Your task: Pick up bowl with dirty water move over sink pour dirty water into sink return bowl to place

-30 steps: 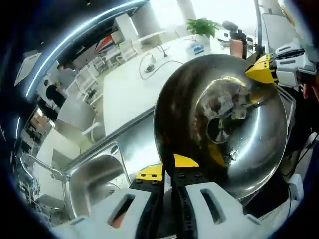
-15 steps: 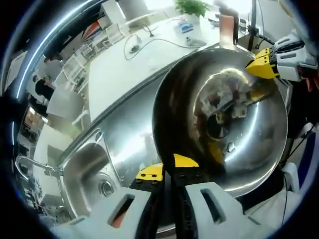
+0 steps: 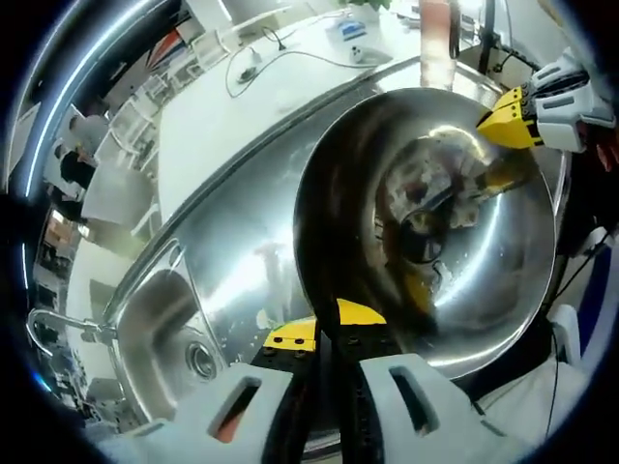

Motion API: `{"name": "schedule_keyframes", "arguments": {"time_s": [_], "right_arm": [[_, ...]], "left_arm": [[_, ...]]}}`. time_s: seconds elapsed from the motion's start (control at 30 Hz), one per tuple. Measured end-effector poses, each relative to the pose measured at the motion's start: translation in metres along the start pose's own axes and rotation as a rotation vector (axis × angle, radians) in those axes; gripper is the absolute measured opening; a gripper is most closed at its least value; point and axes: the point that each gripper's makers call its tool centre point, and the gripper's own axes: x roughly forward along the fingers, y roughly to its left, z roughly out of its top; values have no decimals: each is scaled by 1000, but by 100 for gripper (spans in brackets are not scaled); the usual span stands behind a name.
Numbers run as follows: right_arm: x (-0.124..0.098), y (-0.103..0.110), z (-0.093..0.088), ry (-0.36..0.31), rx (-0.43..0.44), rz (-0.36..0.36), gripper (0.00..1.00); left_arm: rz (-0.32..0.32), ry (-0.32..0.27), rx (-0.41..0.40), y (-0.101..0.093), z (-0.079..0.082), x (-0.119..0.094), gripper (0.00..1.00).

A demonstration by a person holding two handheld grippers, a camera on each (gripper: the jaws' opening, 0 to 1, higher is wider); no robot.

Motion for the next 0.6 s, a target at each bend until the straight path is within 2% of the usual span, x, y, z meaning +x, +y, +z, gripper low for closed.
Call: {"name": "schedule_keyframes", "arguments": {"time_s": [0.17, 0.2, 0.23, 0.33, 0.43, 0.6], "right_arm": [[9, 2, -5, 11, 0, 12, 0], [9, 1, -1, -17, 8, 6, 0], [9, 1, -2, -11, 9, 5, 0], [10, 2, 1, -40, -32, -30, 0], [11, 1, 3, -51, -122, -72, 0], [15, 1, 6, -87, -136, -60, 0]], "left_arm": [[-11, 7, -1, -1, -3, 5, 0], [-7, -3, -4, 0, -1, 5, 0], [-7, -5, -11, 1, -1, 5, 0], [-5, -19, -35, 5, 1, 7, 0], [-3, -47, -45, 6, 3, 10, 0], [-1, -77, -24, 8, 4, 13, 0]]}}
